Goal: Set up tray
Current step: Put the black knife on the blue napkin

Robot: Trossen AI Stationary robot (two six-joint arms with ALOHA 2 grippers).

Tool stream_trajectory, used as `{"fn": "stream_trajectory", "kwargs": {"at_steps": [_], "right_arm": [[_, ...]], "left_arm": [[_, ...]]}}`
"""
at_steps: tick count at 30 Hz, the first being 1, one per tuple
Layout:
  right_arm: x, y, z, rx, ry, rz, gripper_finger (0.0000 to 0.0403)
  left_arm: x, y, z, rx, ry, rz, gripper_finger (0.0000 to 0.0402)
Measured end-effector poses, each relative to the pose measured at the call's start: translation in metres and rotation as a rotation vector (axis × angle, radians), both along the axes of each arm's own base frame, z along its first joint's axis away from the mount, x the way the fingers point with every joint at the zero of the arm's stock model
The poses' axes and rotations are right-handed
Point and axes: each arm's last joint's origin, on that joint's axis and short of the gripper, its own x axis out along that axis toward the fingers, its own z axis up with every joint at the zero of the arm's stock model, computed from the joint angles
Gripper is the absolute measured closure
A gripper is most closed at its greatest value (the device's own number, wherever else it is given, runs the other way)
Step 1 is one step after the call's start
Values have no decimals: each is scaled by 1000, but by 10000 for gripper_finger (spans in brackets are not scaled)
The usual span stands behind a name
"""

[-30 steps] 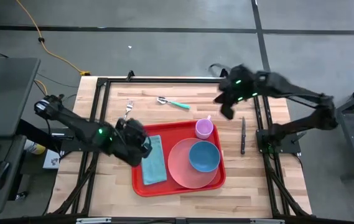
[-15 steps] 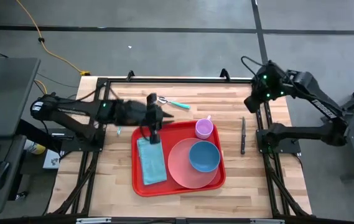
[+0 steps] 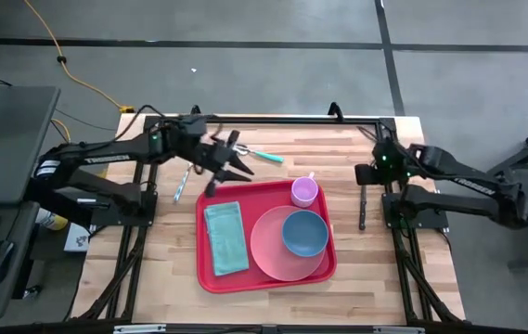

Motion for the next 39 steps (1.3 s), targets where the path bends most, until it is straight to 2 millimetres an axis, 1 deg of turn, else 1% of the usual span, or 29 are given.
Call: {"fn": "stream_trajectory", "kwargs": {"at_steps": [3, 8, 12, 15, 20, 26, 29, 36, 39], "right_arm": [[-1, 9, -4, 49, 56, -47, 403], [11, 21, -7, 90, 84, -83, 403], [23, 32, -15, 139, 162, -85, 403], [30, 42, -22, 178, 229, -75, 403], [38, 62, -31, 247, 325, -72, 403], [42, 79, -35, 277, 389, -91, 402], [42, 82, -36, 282, 400, -112, 402], [44, 81, -37, 253, 383, -120, 401], [48, 81, -37, 212, 329, -100, 382]], "left_arm": [[-18, 3, 4, -15, -64, -68, 291], [-47, 1, 16, 2, -146, -78, 291], [-65, -5, 23, 11, -171, -83, 291], [-74, -8, 22, 17, -141, -85, 291], [-80, -9, 16, 21, -77, -89, 291], [-84, -11, 17, 36, -75, -96, 291], [-86, -12, 17, 42, -75, -107, 291], [-90, -13, 16, 41, -63, -130, 291], [-92, -14, 16, 39, -64, -137, 291]]}}
